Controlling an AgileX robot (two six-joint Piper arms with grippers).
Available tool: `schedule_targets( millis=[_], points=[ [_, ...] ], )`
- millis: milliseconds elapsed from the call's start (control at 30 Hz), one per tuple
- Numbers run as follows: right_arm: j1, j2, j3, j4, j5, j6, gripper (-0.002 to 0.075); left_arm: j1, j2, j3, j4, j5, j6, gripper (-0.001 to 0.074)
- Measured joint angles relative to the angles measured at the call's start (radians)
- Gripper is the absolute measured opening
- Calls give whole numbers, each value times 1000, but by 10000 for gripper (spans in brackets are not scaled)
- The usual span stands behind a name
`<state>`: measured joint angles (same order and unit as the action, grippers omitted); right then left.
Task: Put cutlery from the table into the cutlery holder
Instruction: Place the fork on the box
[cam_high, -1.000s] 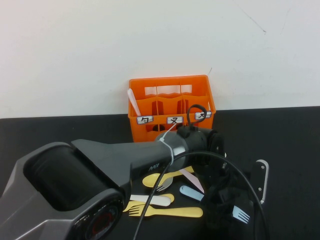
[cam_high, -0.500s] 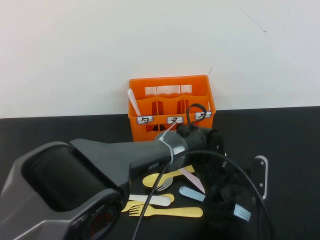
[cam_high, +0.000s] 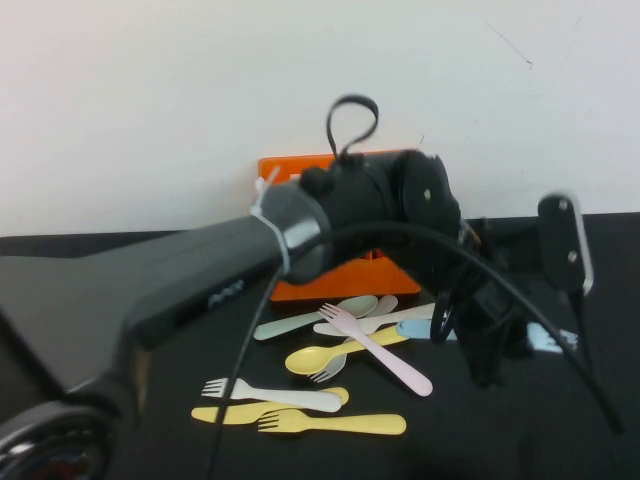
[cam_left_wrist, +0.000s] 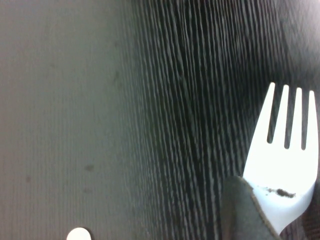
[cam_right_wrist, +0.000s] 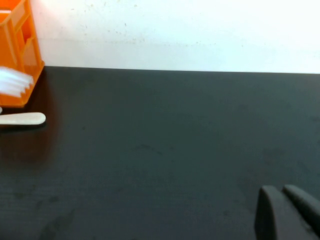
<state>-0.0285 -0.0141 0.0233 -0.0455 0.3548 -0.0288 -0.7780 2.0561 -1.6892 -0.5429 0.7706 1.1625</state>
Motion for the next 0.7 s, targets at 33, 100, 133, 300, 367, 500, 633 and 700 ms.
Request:
schedule_targets(
  millis=[33,100,133,300,367,500,633,700],
  points=[
    [0,0,0,0,0,0,-3,0,-16,0,-7,2,-25,226],
    [0,0,0,0,0,0,-3,0,-34,0,-10,6,-79,226],
    [0,0,0,0,0,0,-3,2,-42,0,-15,9,-114,226],
    [0,0,0,0,0,0,-3,46,-52,0,-63,15,-229,226],
    [0,0,0,0,0,0,-3,84,-52,0,-117,16,-244,226],
    [0,0,0,0,0,0,-3,194,-52,0,-352,14,-200,226],
    [0,0,0,0,0,0,-3,298,-52,0,-604,10,-60,226],
    [0,0,0,0,0,0,-3,329,-52,0,-700,24,29,226]
  ],
)
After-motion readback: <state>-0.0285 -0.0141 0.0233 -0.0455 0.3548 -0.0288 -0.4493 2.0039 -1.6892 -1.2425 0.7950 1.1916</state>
